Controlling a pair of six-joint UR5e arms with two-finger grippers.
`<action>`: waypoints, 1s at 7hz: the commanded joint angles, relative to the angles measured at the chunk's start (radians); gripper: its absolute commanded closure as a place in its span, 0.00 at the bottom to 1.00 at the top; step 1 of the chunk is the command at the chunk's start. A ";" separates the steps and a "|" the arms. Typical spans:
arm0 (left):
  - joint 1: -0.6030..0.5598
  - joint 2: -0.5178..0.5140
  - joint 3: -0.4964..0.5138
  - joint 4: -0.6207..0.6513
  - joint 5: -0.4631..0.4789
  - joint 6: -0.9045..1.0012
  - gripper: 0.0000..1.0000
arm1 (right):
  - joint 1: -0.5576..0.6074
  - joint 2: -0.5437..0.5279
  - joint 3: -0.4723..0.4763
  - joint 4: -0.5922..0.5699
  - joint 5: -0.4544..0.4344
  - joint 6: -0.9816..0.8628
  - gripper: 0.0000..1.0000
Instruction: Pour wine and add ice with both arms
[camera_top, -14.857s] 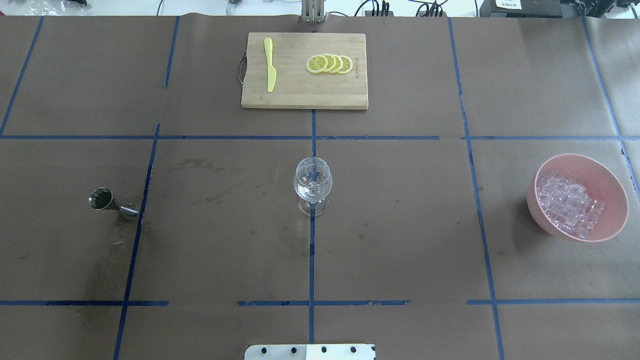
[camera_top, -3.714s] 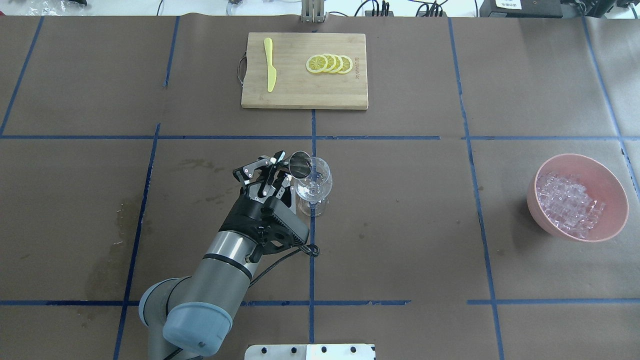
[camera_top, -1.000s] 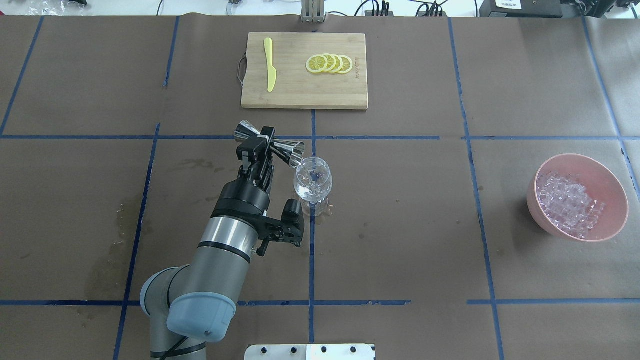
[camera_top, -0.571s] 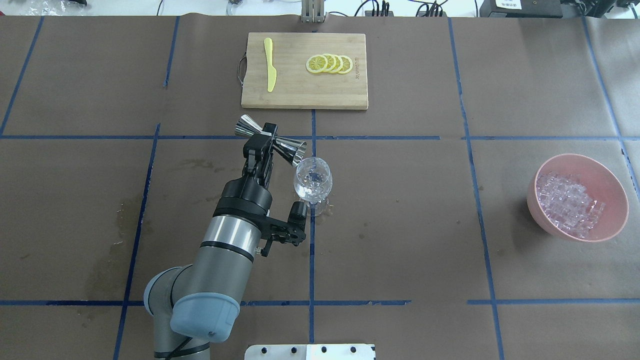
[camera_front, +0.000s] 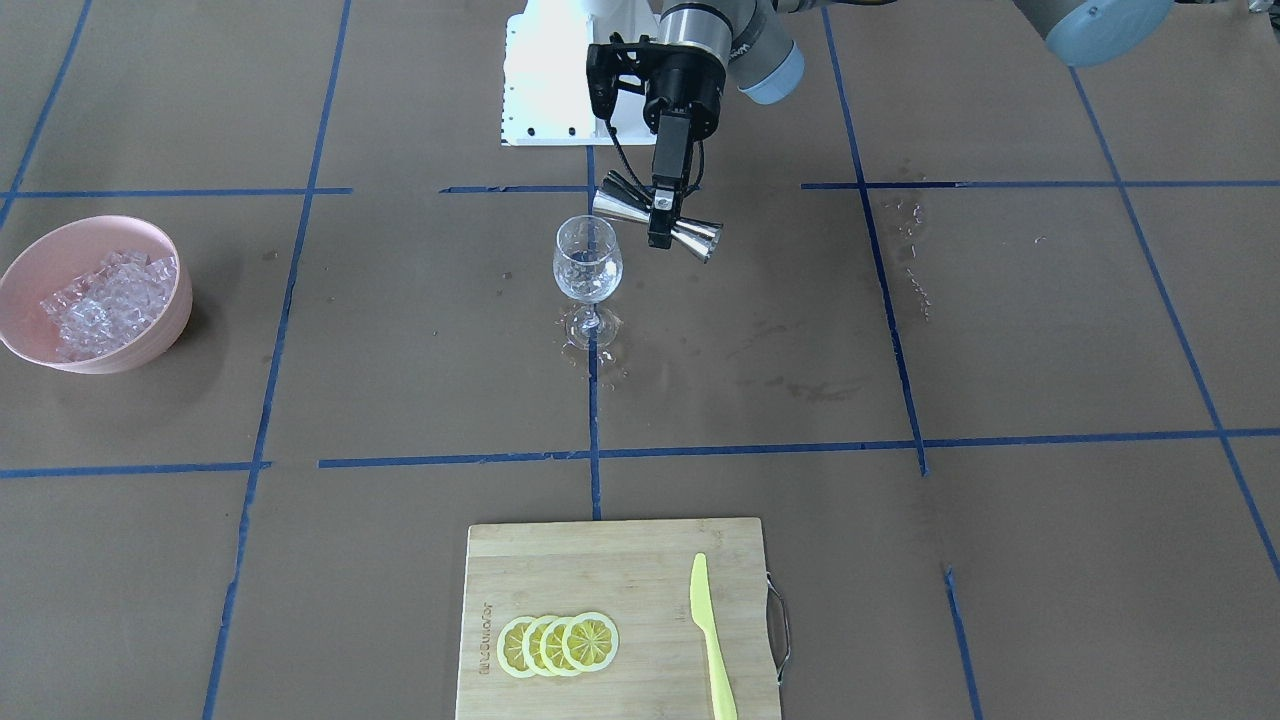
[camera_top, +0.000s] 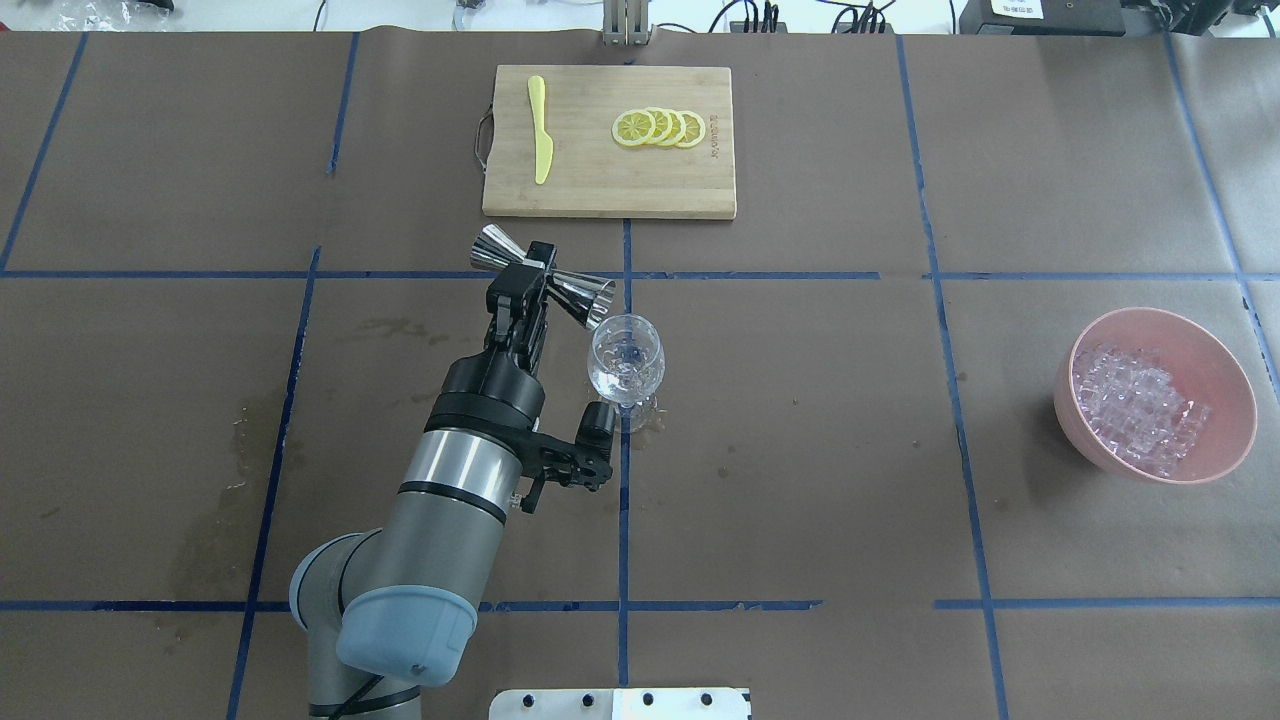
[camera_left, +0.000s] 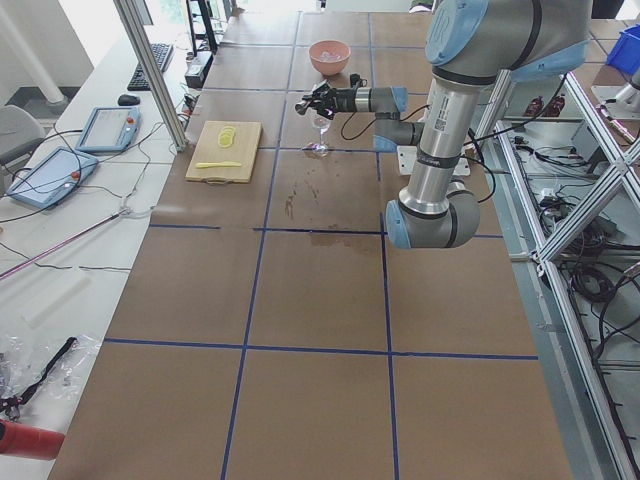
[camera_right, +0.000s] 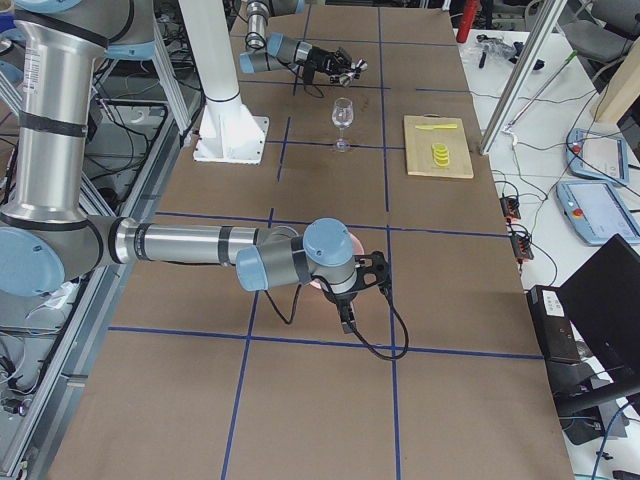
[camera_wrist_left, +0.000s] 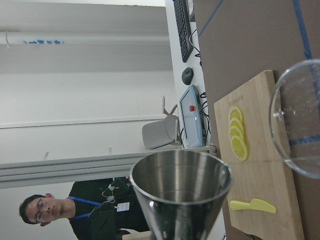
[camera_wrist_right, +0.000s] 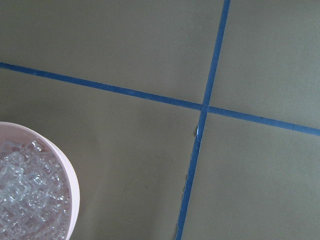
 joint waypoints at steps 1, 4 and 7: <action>-0.013 0.001 -0.002 -0.106 -0.001 -0.005 1.00 | 0.000 0.000 0.002 0.000 0.000 0.000 0.00; -0.027 0.020 -0.003 -0.174 -0.010 -0.005 1.00 | 0.000 0.002 0.002 0.002 0.002 0.000 0.00; -0.031 0.174 -0.005 -0.426 -0.077 -0.006 1.00 | 0.000 0.002 0.000 0.002 0.003 0.000 0.00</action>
